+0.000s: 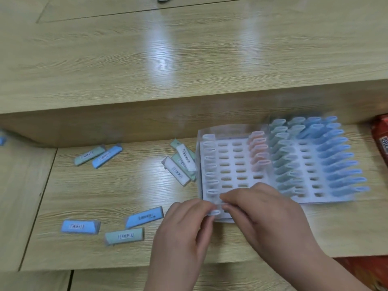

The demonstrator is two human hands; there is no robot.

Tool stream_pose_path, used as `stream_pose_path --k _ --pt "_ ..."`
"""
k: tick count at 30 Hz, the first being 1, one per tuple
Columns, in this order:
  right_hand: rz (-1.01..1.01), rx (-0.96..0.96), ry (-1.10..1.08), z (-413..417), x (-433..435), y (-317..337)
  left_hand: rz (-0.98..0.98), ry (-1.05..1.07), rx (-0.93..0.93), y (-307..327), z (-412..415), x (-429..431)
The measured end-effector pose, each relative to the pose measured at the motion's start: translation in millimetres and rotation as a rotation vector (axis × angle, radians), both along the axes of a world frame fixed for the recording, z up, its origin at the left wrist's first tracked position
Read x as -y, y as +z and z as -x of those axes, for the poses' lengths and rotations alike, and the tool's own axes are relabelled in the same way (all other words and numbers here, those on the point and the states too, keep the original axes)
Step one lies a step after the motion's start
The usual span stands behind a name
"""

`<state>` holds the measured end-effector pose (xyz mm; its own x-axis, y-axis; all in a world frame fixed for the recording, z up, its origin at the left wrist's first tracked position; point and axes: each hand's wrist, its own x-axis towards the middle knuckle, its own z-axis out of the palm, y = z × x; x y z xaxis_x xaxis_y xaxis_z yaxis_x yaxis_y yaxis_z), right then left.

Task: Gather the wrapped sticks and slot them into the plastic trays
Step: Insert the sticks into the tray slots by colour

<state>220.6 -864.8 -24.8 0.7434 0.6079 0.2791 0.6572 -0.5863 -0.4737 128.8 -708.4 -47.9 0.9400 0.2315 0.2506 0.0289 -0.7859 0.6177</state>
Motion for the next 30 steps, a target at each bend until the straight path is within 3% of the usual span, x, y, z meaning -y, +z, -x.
stream_pose_path --k 8,12,15,20,22,25,27,30 --pt "0.089 0.332 0.170 -1.8 3.2 -20.5 0.232 0.157 0.019 -4.8 -4.1 3.0" --pt "0.152 0.314 0.176 1.1 7.8 -24.0 0.263 0.157 0.037 -10.5 -3.1 3.2" --pt "0.069 0.270 0.093 1.9 3.0 -17.3 0.211 0.139 0.047 -12.0 0.9 -2.4" --pt "-0.031 0.174 0.012 -4.7 -46.0 8.3 0.309 0.282 0.029 -3.4 9.7 -44.2" --pt "0.065 0.152 0.059 -11.6 -75.7 15.4 0.258 0.367 -0.031 -2.8 15.0 -72.3" --pt "0.398 0.146 0.089 -23.1 -119.8 20.0 0.148 0.478 -0.140 -3.8 17.3 -116.3" --pt "0.638 0.155 0.048 -28.4 -142.8 19.2 0.078 0.560 -0.194 -3.9 13.3 -143.2" --pt "0.802 0.166 -0.020 -34.6 -162.5 11.5 -0.025 0.650 -0.214 -5.4 2.6 -180.8"
